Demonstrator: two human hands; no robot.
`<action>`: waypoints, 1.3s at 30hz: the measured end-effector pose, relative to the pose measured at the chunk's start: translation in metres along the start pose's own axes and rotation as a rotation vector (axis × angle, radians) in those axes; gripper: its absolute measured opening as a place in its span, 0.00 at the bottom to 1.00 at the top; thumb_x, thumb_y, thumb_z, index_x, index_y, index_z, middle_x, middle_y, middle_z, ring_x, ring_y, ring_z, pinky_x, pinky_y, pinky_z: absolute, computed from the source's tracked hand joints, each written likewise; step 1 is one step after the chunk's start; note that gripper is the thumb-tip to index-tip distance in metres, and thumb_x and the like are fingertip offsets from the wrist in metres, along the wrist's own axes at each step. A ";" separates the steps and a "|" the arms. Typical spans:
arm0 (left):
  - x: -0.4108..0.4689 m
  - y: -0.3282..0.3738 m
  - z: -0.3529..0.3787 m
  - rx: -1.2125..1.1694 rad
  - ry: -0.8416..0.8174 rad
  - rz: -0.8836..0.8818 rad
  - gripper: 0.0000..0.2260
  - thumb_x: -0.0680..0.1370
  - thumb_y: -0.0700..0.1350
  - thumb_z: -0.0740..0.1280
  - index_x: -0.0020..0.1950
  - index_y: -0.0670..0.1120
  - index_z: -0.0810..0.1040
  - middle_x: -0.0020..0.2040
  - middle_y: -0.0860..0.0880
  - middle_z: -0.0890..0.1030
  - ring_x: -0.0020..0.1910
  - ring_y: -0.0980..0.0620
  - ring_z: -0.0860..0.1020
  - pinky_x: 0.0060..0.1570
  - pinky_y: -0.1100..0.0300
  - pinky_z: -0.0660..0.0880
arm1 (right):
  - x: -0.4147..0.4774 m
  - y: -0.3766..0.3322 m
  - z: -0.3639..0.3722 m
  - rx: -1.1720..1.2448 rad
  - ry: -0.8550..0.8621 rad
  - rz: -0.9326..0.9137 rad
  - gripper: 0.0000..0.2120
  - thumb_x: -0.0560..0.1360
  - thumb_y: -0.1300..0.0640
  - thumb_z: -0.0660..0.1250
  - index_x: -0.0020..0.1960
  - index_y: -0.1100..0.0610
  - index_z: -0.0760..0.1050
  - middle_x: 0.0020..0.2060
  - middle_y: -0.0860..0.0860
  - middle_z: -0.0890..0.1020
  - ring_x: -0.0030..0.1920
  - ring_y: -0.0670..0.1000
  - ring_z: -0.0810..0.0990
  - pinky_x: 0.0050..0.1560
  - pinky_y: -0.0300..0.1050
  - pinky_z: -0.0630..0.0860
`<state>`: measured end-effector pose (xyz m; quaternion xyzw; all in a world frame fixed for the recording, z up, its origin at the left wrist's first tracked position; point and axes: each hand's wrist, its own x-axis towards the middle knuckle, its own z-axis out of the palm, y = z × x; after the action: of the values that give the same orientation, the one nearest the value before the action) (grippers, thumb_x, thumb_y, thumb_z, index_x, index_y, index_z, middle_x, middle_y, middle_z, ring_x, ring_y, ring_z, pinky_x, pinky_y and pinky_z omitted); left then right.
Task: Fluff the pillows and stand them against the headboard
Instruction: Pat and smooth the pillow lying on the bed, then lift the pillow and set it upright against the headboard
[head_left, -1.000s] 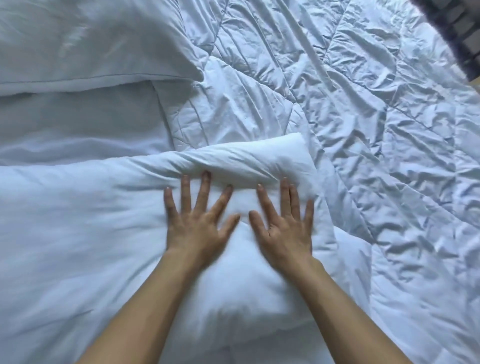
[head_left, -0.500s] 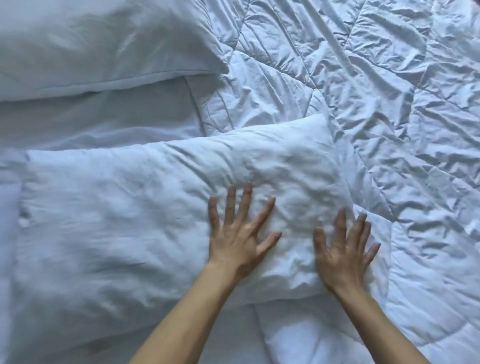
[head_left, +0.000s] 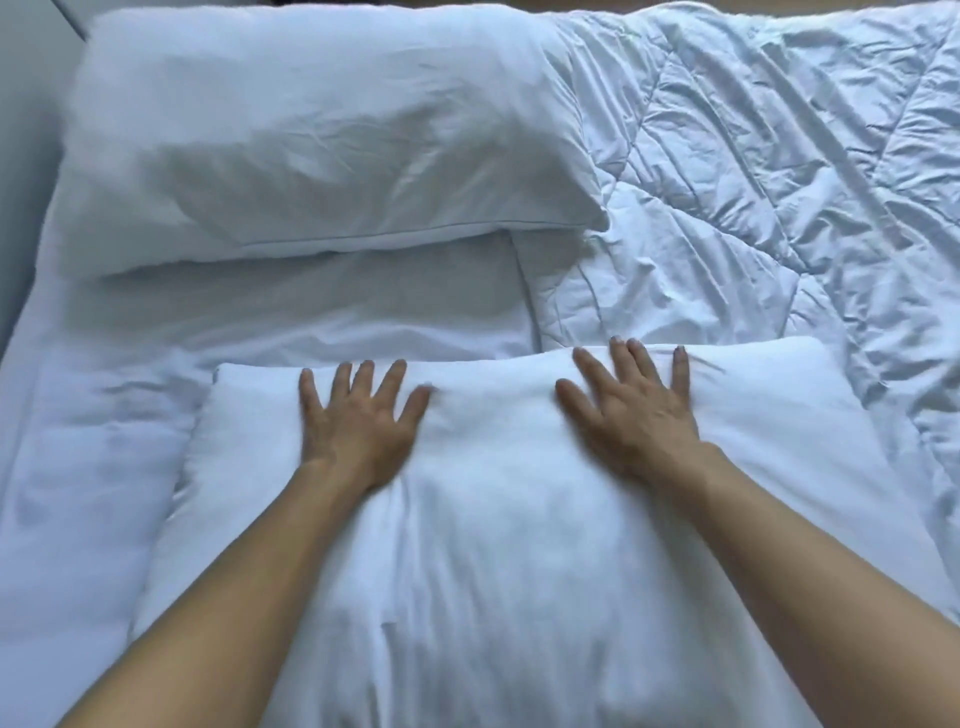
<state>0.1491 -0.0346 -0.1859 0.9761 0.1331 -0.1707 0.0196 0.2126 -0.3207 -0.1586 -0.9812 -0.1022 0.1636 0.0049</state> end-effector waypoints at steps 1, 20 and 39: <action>0.016 -0.002 -0.001 -0.008 0.011 0.009 0.29 0.79 0.66 0.39 0.77 0.59 0.59 0.77 0.50 0.64 0.77 0.48 0.58 0.74 0.39 0.43 | 0.017 0.009 -0.004 0.010 -0.029 0.013 0.32 0.77 0.31 0.39 0.77 0.40 0.57 0.79 0.53 0.59 0.80 0.53 0.51 0.75 0.65 0.36; -0.043 -0.065 -0.030 0.031 0.245 0.405 0.16 0.79 0.56 0.46 0.40 0.50 0.66 0.33 0.46 0.72 0.35 0.39 0.74 0.35 0.47 0.73 | -0.034 0.087 -0.036 0.014 0.208 0.035 0.27 0.78 0.38 0.54 0.51 0.59 0.78 0.46 0.60 0.80 0.52 0.64 0.77 0.53 0.56 0.72; -0.476 -0.062 -0.183 0.051 0.764 0.232 0.14 0.80 0.50 0.60 0.40 0.42 0.71 0.34 0.42 0.73 0.34 0.39 0.73 0.34 0.47 0.70 | -0.384 0.120 -0.193 0.095 0.687 -0.498 0.20 0.82 0.47 0.58 0.38 0.60 0.71 0.33 0.58 0.75 0.36 0.63 0.75 0.39 0.56 0.75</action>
<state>-0.2386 -0.0799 0.1481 0.9780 0.0156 0.2046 -0.0365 -0.0571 -0.5115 0.1416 -0.9228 -0.3208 -0.1744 0.1232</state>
